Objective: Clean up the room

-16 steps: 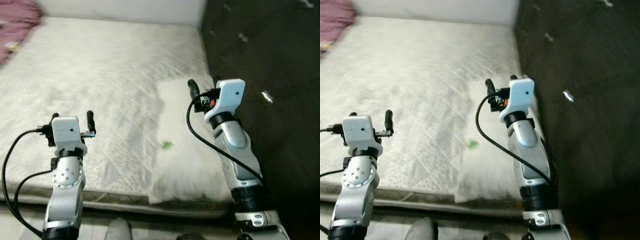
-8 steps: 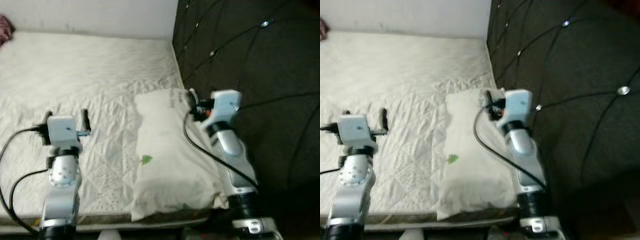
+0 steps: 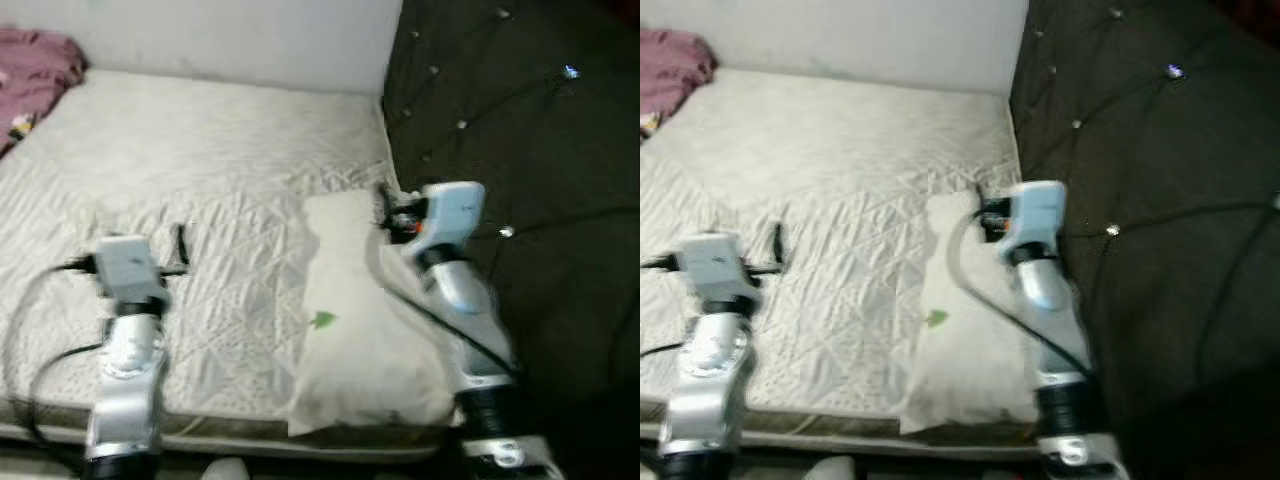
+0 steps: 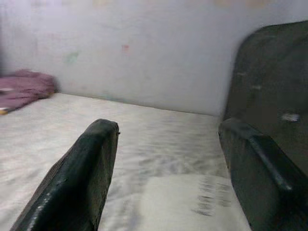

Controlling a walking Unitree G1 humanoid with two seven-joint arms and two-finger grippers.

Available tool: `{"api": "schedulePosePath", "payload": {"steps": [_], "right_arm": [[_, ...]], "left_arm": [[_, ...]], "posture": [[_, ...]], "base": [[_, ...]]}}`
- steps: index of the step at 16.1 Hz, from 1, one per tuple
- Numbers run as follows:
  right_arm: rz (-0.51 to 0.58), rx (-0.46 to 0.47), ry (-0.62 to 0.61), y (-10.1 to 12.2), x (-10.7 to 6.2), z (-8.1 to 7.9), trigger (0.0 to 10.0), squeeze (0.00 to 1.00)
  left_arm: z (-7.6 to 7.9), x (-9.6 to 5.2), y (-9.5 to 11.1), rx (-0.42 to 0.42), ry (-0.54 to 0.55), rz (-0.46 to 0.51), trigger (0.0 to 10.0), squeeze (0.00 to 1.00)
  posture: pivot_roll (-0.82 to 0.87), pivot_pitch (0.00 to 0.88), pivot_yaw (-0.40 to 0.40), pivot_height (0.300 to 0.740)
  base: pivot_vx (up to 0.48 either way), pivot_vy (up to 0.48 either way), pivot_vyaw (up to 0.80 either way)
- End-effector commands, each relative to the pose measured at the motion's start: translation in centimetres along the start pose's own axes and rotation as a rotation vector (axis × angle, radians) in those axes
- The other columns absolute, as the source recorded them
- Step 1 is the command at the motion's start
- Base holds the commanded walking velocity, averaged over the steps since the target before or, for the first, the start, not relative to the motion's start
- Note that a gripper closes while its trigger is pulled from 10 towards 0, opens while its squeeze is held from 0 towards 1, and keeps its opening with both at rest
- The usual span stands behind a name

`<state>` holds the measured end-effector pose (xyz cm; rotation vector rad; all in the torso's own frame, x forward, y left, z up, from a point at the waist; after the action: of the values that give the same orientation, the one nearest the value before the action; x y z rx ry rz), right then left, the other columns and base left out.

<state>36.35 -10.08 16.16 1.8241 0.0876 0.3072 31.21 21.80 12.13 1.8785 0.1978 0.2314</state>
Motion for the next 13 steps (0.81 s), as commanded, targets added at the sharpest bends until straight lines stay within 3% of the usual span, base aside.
{"api": "schedulePosePath", "payload": {"steps": [1,3,4,5,6,7,9,13], "right_arm": [[0.003,-0.022,-0.040,0.3,-0.1,1.4,10.0,0.00],[0.000,-0.022,-0.045,0.1,-0.2,1.5,10.0,0.00],[0.003,-0.034,-0.056,0.1,-0.2,1.5,10.0,1.00],[0.003,-0.042,-0.062,0.1,-0.2,1.6,10.0,1.00],[-0.003,-0.051,-0.083,-0.1,-0.2,2.0,10.0,0.07],[-0.014,-0.064,-0.101,-0.3,-0.3,2.4,10.0,0.00],[-0.040,-0.107,-0.120,-0.8,-0.4,3.0,10.0,0.00],[-0.129,-0.274,-0.240,-2.5,-1.4,5.7,10.0,0.00]], "left_arm": [[0.6,0.0,0.6,-0.012,-0.021,0.013,10.0,0.00],[0.6,0.0,0.6,-0.020,-0.027,0.012,10.0,0.00],[0.7,0.1,0.9,-0.025,-0.032,0.025,10.0,0.00],[0.8,0.1,1.0,-0.027,-0.038,0.028,10.0,0.00],[1.0,0.1,1.1,-0.034,-0.045,0.029,10.0,0.00],[1.0,0.1,1.1,-0.041,-0.049,0.029,10.0,0.00],[1.1,0.1,1.2,-0.044,-0.050,0.030,10.0,0.00],[1.1,-0.2,1.2,-0.060,-0.051,0.028,10.0,0.00]], "posture": [[-0.01,0.000,-0.043,0.740],[-0.01,0.000,-0.043,0.740],[-0.01,0.000,-0.041,0.740],[-0.01,0.000,-0.040,0.740],[-0.01,0.000,-0.040,0.740],[-0.01,0.000,-0.040,0.740],[-0.01,0.000,-0.040,0.740],[-0.01,0.000,-0.045,0.740]], "base": [[0.000,0.476,0.00],[0.000,0.476,0.00],[0.000,0.476,0.00],[0.000,0.476,0.00],[0.000,0.476,0.00],[0.000,0.476,0.00],[0.000,0.476,0.00],[0.000,0.473,0.00]]}}
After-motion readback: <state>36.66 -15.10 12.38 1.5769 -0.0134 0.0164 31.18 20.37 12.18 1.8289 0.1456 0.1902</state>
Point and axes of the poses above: a point about 5 cm out from each wrist's last joint towards the gripper, its own x axis pointing out of the wrist towards the gripper, its own y axis along the axis of the wrist's last joint, z = x × y, the point moved 5 cm from there along x, pointing out of the wrist towards the gripper, and after that the axes turned 13 degrees about x, right-handed, at the moved point
